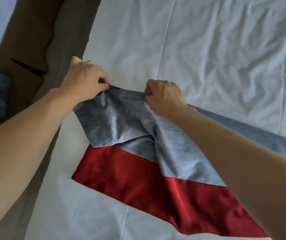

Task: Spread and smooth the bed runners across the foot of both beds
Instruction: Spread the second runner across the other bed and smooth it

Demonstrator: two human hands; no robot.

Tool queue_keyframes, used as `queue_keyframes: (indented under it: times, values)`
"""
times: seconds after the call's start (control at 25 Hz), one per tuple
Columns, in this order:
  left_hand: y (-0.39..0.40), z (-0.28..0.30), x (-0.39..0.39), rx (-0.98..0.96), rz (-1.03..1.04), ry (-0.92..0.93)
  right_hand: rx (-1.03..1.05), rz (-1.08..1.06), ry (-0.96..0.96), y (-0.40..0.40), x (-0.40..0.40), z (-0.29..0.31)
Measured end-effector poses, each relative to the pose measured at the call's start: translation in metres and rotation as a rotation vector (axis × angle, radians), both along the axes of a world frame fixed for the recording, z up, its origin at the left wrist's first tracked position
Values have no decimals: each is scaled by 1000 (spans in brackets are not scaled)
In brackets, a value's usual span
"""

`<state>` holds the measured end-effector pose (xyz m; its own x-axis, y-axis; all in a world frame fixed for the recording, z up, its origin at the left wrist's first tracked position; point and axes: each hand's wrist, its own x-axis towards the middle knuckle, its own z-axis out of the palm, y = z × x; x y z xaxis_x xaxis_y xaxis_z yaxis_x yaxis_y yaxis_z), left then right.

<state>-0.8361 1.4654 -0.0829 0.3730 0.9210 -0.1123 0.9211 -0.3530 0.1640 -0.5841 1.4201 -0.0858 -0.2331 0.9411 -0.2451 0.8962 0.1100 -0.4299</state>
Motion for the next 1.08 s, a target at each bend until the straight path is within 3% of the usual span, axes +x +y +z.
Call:
queue_keyframes:
  times: [0.2,0.32,0.56,0.76,0.88,1.08]
  values:
    - [-1,1,-76,-26,104,26,70,122,5,14,-76,-1]
    - [-3,-4,-102,-62,162,56,-2,176,-42,25,-113,-2]
    - [5,-24,-61,-154,102,-47,-84,78,-83,35,-137,-2]
    - [1,-25,-50,-293,20,44,-279,148,-164,43,-149,-4]
    - [-2,-25,-66,-246,-25,4,-186,256,-276,46,-164,-9]
    - [20,-20,-112,-96,81,-69,65,211,-267,64,-209,-13]
